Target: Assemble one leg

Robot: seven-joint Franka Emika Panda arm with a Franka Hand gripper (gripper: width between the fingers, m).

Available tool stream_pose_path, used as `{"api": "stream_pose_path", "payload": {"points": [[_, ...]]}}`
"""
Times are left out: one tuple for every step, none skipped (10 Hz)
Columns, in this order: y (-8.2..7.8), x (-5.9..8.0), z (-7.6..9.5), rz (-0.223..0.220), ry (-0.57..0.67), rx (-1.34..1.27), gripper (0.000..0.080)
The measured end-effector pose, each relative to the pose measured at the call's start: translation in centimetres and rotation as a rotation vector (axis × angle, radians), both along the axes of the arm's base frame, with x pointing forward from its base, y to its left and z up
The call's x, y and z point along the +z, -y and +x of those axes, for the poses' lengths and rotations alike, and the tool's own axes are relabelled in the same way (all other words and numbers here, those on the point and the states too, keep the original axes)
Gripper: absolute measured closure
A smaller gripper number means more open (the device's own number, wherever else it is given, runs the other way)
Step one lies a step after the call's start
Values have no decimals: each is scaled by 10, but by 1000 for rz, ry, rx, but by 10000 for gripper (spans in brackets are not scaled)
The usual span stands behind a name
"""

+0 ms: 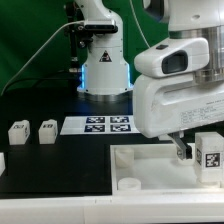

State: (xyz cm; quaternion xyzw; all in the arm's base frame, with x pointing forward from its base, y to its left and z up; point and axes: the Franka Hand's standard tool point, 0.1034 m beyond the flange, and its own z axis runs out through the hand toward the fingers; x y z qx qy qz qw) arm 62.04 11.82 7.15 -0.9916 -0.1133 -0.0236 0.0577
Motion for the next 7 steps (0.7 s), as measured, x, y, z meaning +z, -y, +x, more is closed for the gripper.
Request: {"api": "stream_pose_path", "payload": {"points": [[1, -2, -2, 0, -12, -1, 151], [2, -3, -3, 0, -15, -2, 151], [2, -2, -3, 0, -14, -2, 209], [2, -2, -3, 0, -14, -2, 209], [2, -2, -3, 0, -14, -2, 346], [2, -2, -3, -2, -14, -2, 499], [3, -2, -3, -2, -14, -2, 499]]}}
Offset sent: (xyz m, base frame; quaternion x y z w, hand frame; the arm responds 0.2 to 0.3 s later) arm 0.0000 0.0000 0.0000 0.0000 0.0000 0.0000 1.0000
